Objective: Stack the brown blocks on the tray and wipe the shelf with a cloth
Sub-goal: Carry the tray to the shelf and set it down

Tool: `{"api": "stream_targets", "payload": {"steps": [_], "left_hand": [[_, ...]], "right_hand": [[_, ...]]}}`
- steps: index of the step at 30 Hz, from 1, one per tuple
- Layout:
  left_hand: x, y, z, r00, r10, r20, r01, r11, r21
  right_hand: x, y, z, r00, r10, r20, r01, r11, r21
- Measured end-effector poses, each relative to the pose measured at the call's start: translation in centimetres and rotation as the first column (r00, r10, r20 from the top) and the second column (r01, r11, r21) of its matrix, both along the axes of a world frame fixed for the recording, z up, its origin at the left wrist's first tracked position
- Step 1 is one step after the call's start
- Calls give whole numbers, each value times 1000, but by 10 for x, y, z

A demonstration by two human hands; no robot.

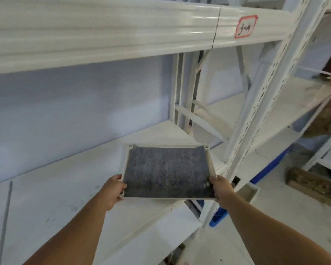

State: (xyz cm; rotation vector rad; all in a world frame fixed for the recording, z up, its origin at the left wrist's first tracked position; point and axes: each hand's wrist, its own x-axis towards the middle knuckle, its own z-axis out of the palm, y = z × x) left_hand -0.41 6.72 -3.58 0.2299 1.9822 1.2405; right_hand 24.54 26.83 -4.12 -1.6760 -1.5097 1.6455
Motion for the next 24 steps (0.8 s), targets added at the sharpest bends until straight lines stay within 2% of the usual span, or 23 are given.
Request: {"api": "stream_targets", "payload": {"steps": [5,11,17,21,24], "left_hand": [[38,47,2,996,19,-86,-17,1000,26],[105,86,-7,950,-97,-297,97,995,-15],[200,117,-15,940,-205,-273,209,978,-17],[280,157,-3,878,-272,-394,287,958,-23],[342,184,5,845,-328,-424,348,937,-31]], "right_hand": [[58,6,-5,977,-184,-105,178,982,-58],[136,25,-11,951,-284,-123,281,959,-40],[242,32,-15,929,-345,-134,348,938,1],[330,36,-17,887,-431,-167,438,899,7],[393,35,-12,842,-499,-205,510,860,3]]}}
